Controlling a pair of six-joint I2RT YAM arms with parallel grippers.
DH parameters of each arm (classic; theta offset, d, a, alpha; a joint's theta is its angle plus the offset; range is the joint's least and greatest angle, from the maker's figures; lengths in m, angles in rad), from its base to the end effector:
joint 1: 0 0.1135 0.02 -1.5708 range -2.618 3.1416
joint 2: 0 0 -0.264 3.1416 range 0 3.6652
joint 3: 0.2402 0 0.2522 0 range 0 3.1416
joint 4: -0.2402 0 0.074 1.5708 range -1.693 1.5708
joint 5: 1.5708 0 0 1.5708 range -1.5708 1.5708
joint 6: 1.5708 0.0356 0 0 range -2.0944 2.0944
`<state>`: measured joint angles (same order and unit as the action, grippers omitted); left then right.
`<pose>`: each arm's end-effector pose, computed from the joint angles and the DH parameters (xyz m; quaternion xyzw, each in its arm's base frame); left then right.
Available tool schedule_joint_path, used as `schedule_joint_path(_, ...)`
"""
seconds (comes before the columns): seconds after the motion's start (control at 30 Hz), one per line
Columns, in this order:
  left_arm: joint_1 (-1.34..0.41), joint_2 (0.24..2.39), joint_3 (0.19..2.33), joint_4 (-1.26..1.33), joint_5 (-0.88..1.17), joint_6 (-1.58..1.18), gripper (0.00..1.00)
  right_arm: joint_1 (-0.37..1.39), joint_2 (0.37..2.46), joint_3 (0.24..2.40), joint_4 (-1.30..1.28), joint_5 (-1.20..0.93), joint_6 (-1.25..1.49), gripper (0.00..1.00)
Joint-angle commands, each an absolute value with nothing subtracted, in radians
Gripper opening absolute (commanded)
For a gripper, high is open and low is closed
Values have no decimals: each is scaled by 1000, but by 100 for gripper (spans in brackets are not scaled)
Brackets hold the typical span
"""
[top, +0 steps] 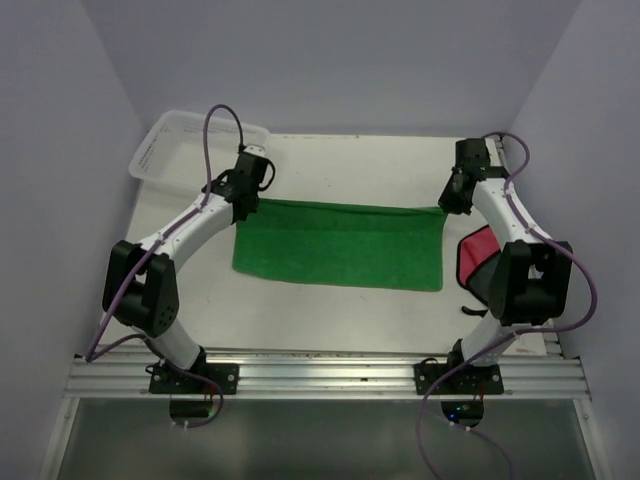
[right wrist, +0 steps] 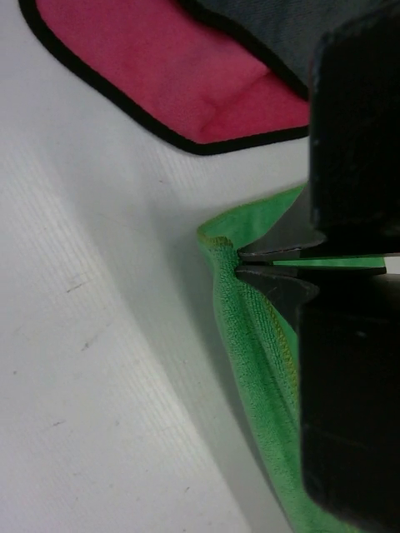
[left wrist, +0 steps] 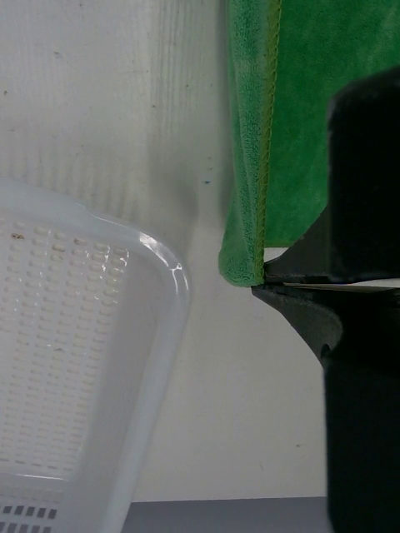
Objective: Roll the towels
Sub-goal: Flatten the towel, then fold the towel
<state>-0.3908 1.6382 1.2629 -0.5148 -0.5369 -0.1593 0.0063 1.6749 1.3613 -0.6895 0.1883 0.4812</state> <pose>0.3338 -0.1178 0.2617 0.0170 0.9130 0.1532 0.3777 0.3576 -0.0044 0.2657 0.2504 0.9227 -0.0203 0.2924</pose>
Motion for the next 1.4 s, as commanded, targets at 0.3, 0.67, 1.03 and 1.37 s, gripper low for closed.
schedule_joint_path(0.3, -370, 1674, 1236, -453, -586, -89, 0, -34, 1652, 1344, -624, 160, 463, 0)
schedule_joint_path(0.67, -370, 1618, 1181, -494, -515, -121, 0, -34, 1533, 1230, -683, 107, 440, 0)
schedule_joint_path(1.03, -371, 1542, 1072, -529, -479, -137, 0, -34, 1396, 1071, -721, 92, 428, 0)
schedule_joint_path(1.37, -385, 1471, 986, -526, -437, -150, 0, -34, 1316, 942, -732, 94, 428, 0)
